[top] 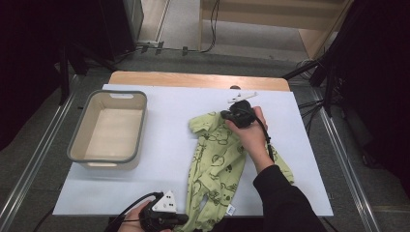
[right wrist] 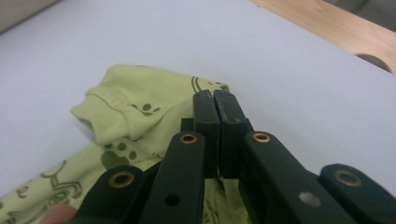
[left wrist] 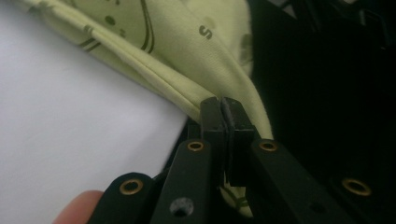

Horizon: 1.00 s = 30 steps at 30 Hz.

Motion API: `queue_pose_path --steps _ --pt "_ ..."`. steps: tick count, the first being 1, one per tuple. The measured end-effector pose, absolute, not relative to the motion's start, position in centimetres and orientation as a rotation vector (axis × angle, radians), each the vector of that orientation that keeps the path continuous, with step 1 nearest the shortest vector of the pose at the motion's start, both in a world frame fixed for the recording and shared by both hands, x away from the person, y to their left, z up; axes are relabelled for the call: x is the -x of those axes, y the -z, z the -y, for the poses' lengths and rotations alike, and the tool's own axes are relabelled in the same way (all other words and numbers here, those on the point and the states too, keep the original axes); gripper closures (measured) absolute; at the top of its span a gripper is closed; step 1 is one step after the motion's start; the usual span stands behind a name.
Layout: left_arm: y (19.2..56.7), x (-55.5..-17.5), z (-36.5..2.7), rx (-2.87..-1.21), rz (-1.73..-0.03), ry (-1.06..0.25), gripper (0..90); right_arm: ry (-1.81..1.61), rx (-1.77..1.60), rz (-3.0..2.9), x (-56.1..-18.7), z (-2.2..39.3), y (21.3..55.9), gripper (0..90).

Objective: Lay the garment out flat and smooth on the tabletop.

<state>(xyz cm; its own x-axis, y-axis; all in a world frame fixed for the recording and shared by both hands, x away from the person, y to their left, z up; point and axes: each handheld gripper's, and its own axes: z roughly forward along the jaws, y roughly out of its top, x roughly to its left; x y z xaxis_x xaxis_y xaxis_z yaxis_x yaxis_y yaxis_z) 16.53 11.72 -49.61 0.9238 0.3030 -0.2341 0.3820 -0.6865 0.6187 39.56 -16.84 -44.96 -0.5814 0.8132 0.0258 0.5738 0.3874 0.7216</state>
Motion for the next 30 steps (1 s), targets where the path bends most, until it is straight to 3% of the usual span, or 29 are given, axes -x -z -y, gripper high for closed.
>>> queue_pose_path --steps 3,6,8,12,18,24,27,30 --pt "49.1 -17.1 -12.0 -2.319 -0.526 0.127 73.7 -1.081 -1.189 -2.336 -39.3 16.9 44.7 64.9" --pt "48.2 -18.1 -12.2 -2.276 -0.566 0.058 63.9 -1.102 -1.232 -2.318 -38.6 18.5 44.4 51.5" --pt "47.7 -18.8 -12.0 -2.25 -0.606 -0.006 56.4 -1.098 -1.264 -2.289 -38.0 20.3 44.1 48.2" --pt "47.0 -20.7 -11.5 -2.19 -0.681 -0.087 51.5 -1.06 -1.335 -2.232 -36.2 24.2 44.3 44.4" --pt "48.0 -23.3 -10.0 -2.174 -0.801 -0.194 51.3 -0.964 -1.447 -2.177 -32.2 28.7 46.1 43.8" --pt "49.9 -24.8 -9.3 -2.219 -0.89 -0.209 51.7 -0.898 -1.581 -2.119 -27.9 31.8 48.5 42.3" --pt "50.2 -24.7 -9.0 -2.244 -0.875 -0.204 56.0 -0.849 -1.628 -2.102 -25.9 32.7 49.5 41.3" --pt "50.2 -24.6 -8.9 -2.246 -0.865 -0.194 65.8 -0.819 -1.633 -2.107 -24.1 33.3 50.2 40.6"
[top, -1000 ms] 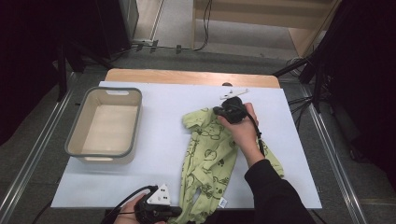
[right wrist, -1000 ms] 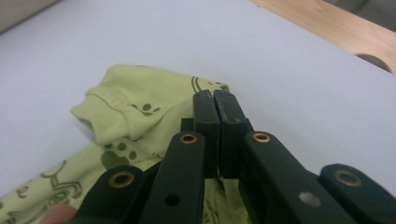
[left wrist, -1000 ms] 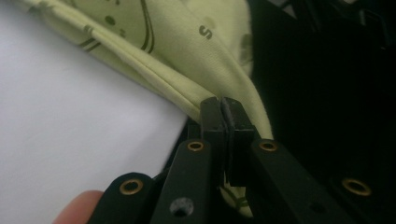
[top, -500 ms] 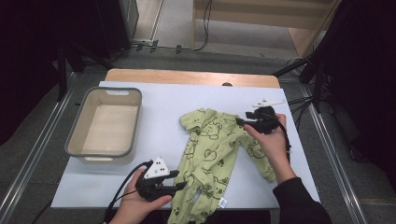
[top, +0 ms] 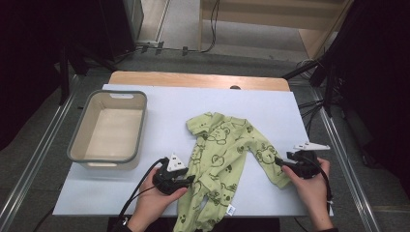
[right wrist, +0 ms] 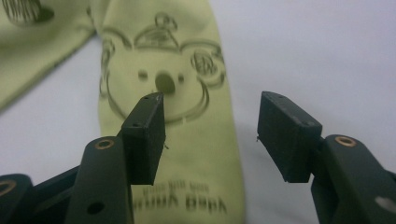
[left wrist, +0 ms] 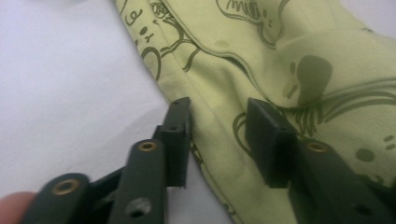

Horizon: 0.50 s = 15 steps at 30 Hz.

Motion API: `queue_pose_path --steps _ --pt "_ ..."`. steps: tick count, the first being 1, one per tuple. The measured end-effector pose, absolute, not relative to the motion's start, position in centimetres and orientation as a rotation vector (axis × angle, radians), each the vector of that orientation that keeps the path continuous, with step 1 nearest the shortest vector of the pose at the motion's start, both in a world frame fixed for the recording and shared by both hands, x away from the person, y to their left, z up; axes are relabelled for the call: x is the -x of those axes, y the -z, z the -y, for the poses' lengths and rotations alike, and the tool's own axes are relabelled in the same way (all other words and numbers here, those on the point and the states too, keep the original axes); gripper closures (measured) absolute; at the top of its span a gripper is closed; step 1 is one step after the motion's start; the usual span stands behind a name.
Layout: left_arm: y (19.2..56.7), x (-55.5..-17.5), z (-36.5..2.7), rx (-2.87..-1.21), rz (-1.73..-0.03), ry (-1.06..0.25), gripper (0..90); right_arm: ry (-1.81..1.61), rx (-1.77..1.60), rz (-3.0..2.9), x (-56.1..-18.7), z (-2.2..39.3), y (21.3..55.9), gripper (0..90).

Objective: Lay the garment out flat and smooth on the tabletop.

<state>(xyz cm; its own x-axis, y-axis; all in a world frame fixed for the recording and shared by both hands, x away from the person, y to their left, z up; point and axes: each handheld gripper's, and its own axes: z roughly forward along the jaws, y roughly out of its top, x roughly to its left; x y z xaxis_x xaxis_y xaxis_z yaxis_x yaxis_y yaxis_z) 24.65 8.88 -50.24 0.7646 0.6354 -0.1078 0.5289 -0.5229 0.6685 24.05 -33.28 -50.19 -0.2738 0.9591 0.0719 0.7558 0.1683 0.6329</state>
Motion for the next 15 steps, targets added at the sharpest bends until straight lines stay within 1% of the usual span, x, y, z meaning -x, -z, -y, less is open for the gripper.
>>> queue_pose_path --steps 4,6,7,8,9,11,12,15 --pt "50.2 -24.6 -9.0 -2.265 -0.856 -0.205 79.3 -0.829 -1.639 -2.12 -22.2 33.8 50.8 44.9" --pt "50.2 -24.5 -9.0 -2.271 -0.841 -0.195 85.3 -0.821 -1.622 -2.147 -21.7 33.7 51.4 50.5" --pt "50.2 -24.4 -8.9 -2.269 -0.838 -0.188 86.8 -0.816 -1.605 -2.134 -21.5 33.6 51.5 54.3" --pt "50.2 -24.4 -8.9 -2.27 -0.833 -0.173 87.2 -0.817 -1.596 -2.122 -21.5 33.6 51.6 60.4" --pt "50.2 -24.4 -8.9 -2.274 -0.824 -0.152 87.6 -0.825 -1.595 -2.123 -21.5 33.8 51.5 69.9" --pt "50.2 -24.1 -8.8 -2.278 -0.804 -0.122 87.9 -0.831 -1.59 -2.131 -21.6 34.0 51.5 79.8" --pt "50.2 -23.9 -8.7 -2.283 -0.793 -0.105 88.0 -0.828 -1.575 -2.138 -21.7 34.1 51.5 83.3" --pt "50.2 -23.3 -8.5 -2.298 -0.751 -0.066 88.1 -0.811 -1.583 -2.109 -22.1 34.8 51.2 84.9"
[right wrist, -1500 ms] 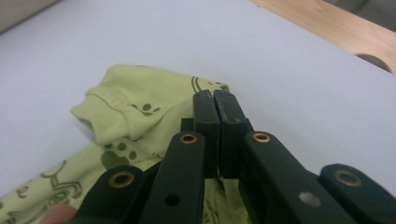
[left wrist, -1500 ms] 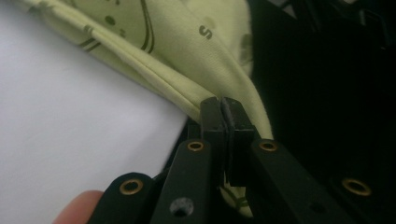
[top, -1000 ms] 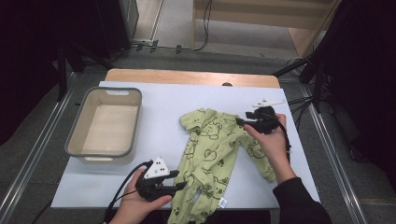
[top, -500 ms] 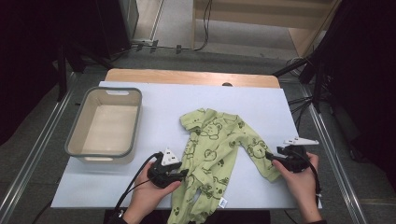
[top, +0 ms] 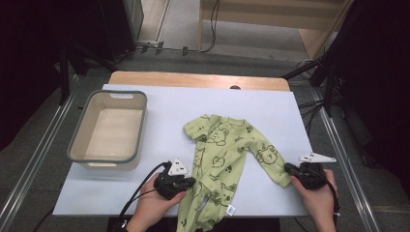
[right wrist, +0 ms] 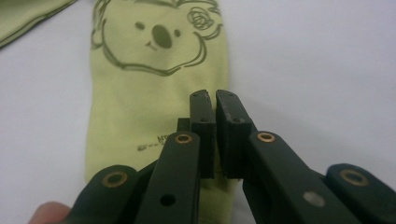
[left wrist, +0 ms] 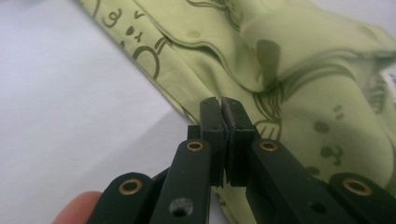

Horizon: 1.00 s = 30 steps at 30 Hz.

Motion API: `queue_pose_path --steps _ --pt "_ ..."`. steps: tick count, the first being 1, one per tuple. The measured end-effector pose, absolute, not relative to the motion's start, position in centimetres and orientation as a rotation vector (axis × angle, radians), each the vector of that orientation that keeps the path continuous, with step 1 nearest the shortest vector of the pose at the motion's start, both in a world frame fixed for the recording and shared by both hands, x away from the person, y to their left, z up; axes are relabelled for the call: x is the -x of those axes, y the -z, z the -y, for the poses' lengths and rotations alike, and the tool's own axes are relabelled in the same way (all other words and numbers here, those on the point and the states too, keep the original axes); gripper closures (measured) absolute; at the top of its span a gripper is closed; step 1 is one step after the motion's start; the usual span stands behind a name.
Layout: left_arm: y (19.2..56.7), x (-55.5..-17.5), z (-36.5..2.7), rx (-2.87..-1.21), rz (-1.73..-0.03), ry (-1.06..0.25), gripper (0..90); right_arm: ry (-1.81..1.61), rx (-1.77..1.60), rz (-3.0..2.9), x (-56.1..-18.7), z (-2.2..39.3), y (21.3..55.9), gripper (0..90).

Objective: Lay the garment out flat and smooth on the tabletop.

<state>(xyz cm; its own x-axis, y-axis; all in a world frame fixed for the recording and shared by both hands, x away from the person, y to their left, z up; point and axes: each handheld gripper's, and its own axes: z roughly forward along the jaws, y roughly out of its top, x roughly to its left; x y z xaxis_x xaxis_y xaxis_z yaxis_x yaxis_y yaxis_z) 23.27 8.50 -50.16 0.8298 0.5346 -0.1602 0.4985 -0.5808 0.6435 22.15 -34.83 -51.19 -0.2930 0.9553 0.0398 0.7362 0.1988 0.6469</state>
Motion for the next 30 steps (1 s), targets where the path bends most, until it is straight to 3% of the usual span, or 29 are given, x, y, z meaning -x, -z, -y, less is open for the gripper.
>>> queue_pose_path --steps 10,15,19,21,30 --pt "50.2 -20.6 -7.5 -2.339 -0.611 0.096 88.1 -0.8 -1.684 -1.922 -23.7 40.2 49.7 85.6" --pt "50.0 -19.9 -6.9 -2.349 -0.522 0.139 86.4 -0.78 -1.711 -1.914 -24.0 41.1 50.1 83.3" --pt "49.0 -21.4 -7.4 -2.262 -0.614 0.094 66.9 -0.872 -1.696 -1.91 -24.0 40.7 49.8 63.7" --pt "48.3 -22.4 -7.6 -2.223 -0.67 0.027 58.1 -0.909 -1.668 -1.924 -24.1 40.2 49.6 59.0" --pt "46.9 -27.8 -6.4 -2.179 -0.779 -0.197 46.4 -1.009 -1.546 -2.047 -26.5 35.7 48.9 50.4"
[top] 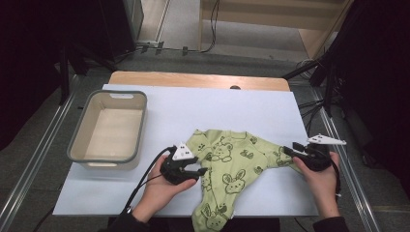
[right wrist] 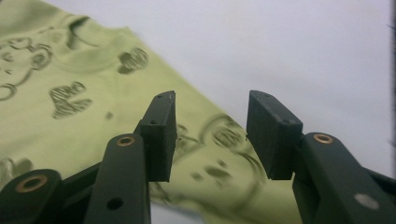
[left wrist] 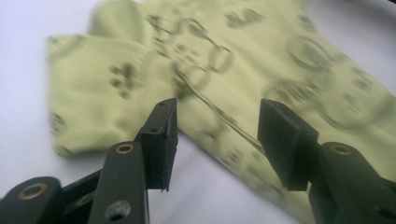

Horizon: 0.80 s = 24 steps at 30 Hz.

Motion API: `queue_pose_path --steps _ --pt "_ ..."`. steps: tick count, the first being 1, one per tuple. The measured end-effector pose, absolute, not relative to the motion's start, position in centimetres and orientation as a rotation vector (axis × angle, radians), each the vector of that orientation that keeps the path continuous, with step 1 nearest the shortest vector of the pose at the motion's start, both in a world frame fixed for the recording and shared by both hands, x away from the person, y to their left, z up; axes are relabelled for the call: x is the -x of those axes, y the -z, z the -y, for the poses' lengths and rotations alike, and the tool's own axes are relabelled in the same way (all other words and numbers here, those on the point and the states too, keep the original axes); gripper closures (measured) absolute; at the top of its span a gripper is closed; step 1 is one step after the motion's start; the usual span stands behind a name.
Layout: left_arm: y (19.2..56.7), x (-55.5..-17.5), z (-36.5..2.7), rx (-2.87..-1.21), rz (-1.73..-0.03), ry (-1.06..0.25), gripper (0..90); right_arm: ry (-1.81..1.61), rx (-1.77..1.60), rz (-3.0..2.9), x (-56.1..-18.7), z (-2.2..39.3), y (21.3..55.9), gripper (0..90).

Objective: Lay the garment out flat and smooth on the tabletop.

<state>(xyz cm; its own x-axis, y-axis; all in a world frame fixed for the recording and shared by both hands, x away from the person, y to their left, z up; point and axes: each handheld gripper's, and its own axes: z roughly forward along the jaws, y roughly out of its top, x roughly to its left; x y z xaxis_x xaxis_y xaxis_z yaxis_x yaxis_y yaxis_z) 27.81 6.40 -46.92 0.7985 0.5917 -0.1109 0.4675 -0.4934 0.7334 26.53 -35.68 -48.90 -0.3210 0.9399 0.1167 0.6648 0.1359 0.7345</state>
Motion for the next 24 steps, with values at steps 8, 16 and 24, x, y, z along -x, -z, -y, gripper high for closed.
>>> queue_pose_path --steps 8,16,24 --pt "48.3 -32.0 -6.6 -2.147 -0.995 -0.315 42.0 -1.021 -1.513 -2.131 -30.0 31.9 50.1 47.9" --pt "49.7 -33.6 -6.9 -2.168 -1.081 -0.311 41.9 -1.021 -1.553 -2.137 -32.0 31.4 51.2 46.6" --pt "50.3 -33.9 -6.8 -2.174 -1.074 -0.313 55.9 -0.977 -1.513 -2.187 -32.7 30.4 51.5 46.8"
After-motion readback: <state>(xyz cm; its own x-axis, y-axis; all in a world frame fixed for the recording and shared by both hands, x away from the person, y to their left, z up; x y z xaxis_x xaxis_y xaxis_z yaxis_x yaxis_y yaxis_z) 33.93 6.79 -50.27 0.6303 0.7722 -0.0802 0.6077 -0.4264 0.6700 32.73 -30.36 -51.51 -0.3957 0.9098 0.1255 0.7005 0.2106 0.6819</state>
